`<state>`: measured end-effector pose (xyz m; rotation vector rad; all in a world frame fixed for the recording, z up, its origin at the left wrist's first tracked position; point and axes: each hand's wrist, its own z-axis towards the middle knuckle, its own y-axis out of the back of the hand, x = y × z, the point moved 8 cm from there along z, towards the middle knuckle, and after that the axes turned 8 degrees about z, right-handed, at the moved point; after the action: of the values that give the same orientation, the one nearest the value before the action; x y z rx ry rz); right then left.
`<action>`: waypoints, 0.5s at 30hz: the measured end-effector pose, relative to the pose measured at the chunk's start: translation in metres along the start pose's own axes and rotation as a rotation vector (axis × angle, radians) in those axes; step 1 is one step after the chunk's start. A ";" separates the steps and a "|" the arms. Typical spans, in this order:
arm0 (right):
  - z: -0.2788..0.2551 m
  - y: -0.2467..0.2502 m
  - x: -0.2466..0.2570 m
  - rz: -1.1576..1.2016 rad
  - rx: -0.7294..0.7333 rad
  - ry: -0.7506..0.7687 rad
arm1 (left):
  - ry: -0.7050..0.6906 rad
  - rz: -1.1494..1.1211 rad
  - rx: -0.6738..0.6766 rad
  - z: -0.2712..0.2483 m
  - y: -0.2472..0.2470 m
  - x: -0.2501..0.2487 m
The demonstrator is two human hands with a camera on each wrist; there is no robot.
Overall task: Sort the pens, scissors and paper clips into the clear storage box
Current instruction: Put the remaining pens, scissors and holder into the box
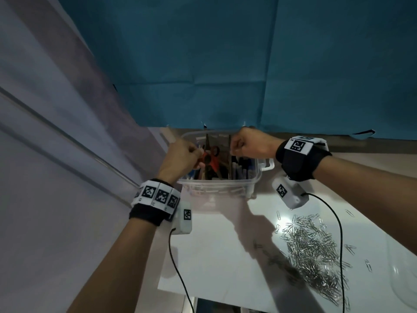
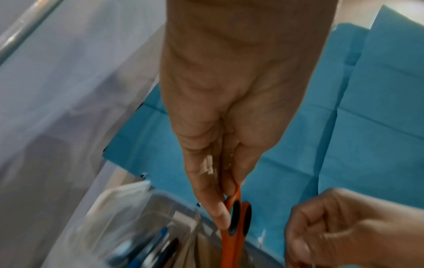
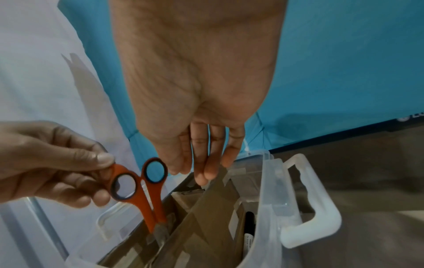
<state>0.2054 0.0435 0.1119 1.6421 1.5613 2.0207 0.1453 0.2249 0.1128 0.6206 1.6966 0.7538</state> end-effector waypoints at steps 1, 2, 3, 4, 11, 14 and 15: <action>0.000 -0.001 0.000 -0.002 -0.001 0.000 | 0.027 0.008 0.022 0.000 -0.009 0.004; 0.000 -0.001 0.000 -0.004 -0.001 -0.001 | 0.039 0.041 0.031 0.000 -0.016 0.007; 0.000 -0.002 0.001 -0.004 0.001 -0.001 | 0.038 0.093 0.031 -0.001 -0.023 0.009; 0.000 -0.003 0.001 -0.004 0.003 -0.003 | 0.026 0.147 0.026 -0.001 -0.027 0.009; -0.001 0.002 0.001 0.010 0.002 -0.006 | 0.096 0.376 0.011 0.017 -0.024 0.013; -0.007 0.010 -0.002 0.005 0.006 -0.021 | 0.125 0.441 0.078 0.021 -0.023 0.015; -0.010 0.014 -0.004 0.004 0.006 -0.031 | 0.128 0.450 0.105 0.022 -0.025 0.016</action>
<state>0.2063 0.0282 0.1204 1.6717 1.5564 1.9851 0.1622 0.2243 0.0801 1.0690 1.7410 1.0414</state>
